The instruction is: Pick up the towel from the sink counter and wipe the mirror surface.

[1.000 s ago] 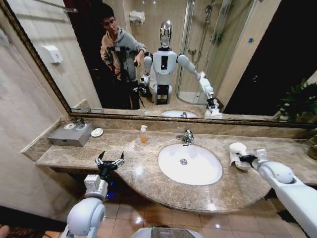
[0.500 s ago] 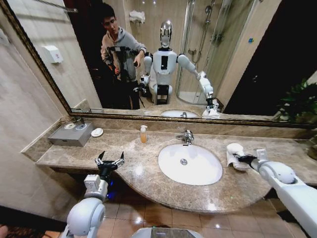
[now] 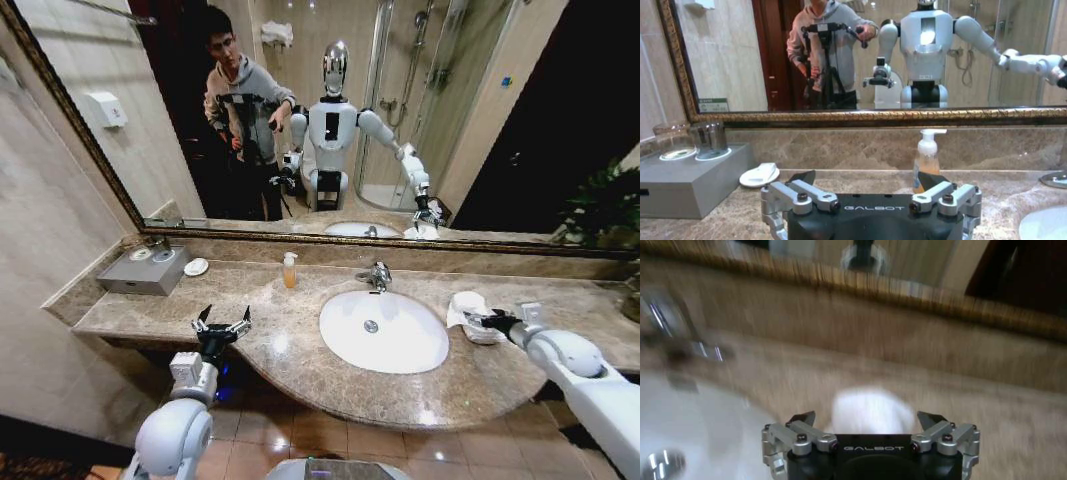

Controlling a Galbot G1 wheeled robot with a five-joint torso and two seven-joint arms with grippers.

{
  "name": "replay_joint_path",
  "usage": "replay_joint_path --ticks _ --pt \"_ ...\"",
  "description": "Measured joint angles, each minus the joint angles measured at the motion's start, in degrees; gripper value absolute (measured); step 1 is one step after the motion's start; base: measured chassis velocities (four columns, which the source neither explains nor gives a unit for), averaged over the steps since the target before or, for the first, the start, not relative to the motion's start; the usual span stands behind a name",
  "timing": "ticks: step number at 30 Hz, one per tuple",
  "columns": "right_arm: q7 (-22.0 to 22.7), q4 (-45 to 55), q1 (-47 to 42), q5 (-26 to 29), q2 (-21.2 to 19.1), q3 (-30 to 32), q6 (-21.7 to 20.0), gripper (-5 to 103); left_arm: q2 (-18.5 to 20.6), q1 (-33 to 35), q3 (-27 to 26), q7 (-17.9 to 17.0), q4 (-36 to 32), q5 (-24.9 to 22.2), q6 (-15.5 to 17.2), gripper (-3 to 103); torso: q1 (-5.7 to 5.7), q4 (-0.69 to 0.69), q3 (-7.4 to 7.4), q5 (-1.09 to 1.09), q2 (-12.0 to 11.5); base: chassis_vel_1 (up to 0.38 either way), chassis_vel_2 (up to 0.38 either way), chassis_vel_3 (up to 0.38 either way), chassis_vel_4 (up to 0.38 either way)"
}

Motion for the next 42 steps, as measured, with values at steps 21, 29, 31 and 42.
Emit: replay_joint_path --ticks 21,29,31,42 --pt "2.43 29.23 -17.15 -18.4 33.85 3.76 23.66 100 0.0 0.01 0.0 0.0 0.0 0.0 0.0 100 -0.01 0.02 0.0 0.0 0.0 0.0 0.0 0.0 0.0" --pt "1.31 34.78 -27.57 -26.14 42.19 -3.89 31.07 100 0.0 0.01 0.01 0.01 0.0 0.0 0.0 100 -0.01 0.0 -0.01 0.01 0.01 0.0 0.0 0.0 0.0" --pt "1.22 36.19 -29.98 -28.22 43.74 -6.29 32.89 100 -0.01 0.01 0.0 0.0 0.0 0.0 0.0 100 -0.01 0.0 0.0 0.0 0.01 0.0 0.0 0.0 0.0" --pt "2.0 39.02 -31.89 -37.35 50.25 -12.85 35.88 100 0.0 0.01 0.0 0.0 0.0 0.0 0.0 100 0.0 0.01 0.0 0.01 0.01 0.0 0.0 0.0 0.0"
